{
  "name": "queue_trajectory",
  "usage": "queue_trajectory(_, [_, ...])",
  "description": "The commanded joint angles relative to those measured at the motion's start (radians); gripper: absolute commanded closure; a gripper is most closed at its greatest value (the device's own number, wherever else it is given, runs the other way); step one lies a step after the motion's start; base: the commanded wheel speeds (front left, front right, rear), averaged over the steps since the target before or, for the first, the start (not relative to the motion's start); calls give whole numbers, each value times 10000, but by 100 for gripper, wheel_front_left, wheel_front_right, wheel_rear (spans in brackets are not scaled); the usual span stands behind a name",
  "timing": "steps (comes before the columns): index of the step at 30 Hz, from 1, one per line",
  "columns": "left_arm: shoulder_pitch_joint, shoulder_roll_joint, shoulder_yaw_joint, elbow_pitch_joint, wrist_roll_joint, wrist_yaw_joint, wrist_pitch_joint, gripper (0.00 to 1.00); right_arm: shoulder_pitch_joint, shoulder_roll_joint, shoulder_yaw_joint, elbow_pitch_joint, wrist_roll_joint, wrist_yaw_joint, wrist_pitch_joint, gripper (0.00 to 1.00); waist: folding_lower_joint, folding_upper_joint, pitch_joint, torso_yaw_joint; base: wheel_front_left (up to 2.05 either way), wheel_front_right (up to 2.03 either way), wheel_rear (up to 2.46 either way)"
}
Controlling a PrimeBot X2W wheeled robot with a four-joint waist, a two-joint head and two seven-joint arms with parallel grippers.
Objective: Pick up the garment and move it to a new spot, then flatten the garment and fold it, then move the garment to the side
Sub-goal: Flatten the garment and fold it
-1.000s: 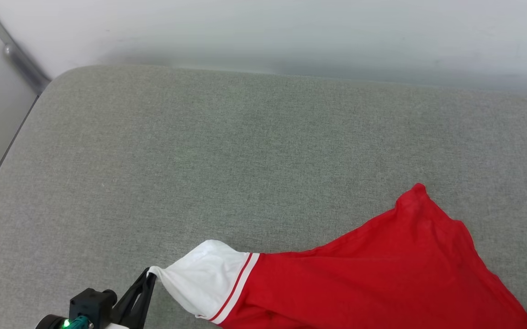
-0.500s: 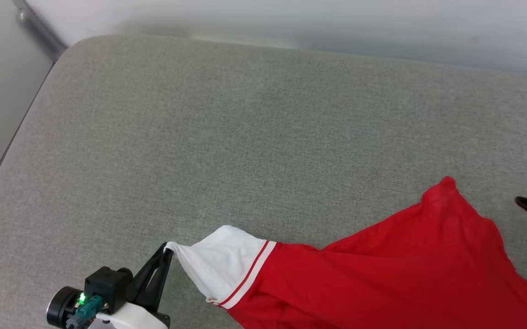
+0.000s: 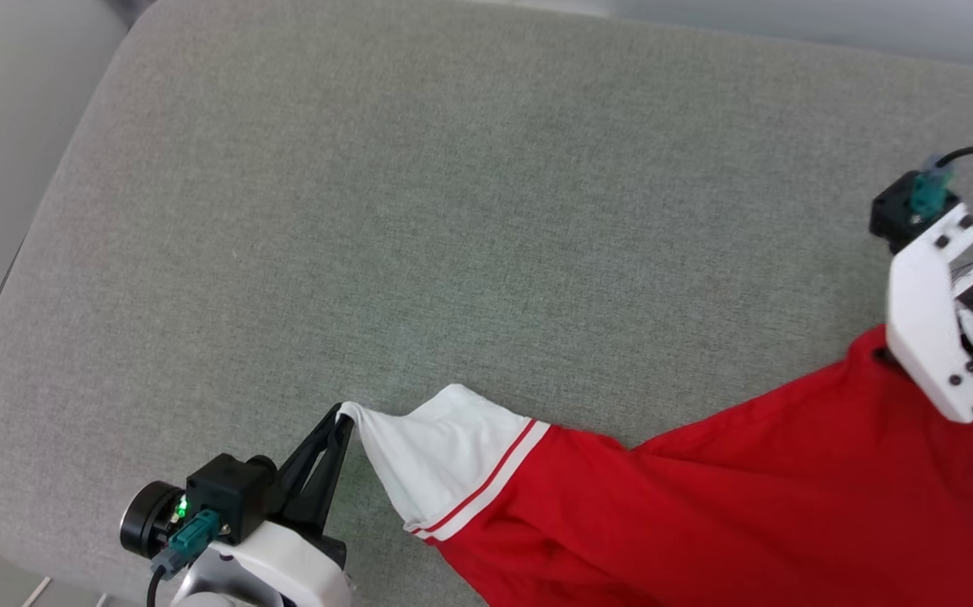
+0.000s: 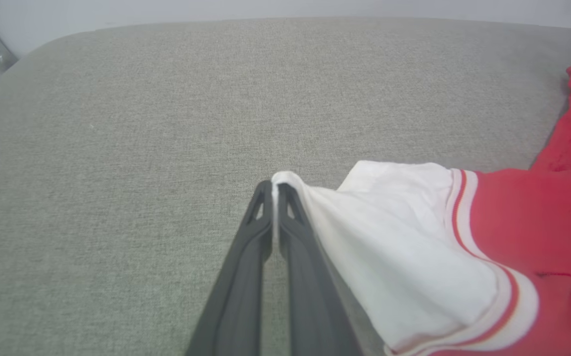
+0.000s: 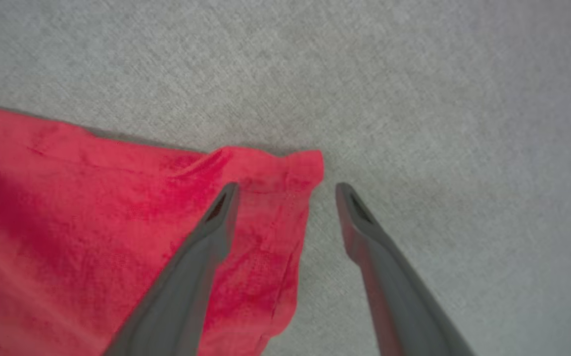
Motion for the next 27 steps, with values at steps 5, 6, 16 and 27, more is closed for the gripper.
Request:
queue_trajectory(5, [-251,-181,8,106,90,-65,-96,100,-32,325,1174,888,63,-4,-445,0,-2,0,355,150,0,0,0])
queue_trajectory(6, [-280,-209,7,128,108,-80,-101,100,78,336,1514,993,149,-4,-504,0,-2,0,382,155,0,0,0])
queue_trajectory(16, [-198,-173,32,303,139,-66,-128,100,-545,360,2303,1831,938,-10,-2724,100,-2,0,-96,-55,0,0,0])
queue_trajectory(27, [-241,644,367,-466,305,88,8,100,-805,-133,2619,1359,1516,-7,-5537,100,-2,0,-1720,-522,0,0,0])
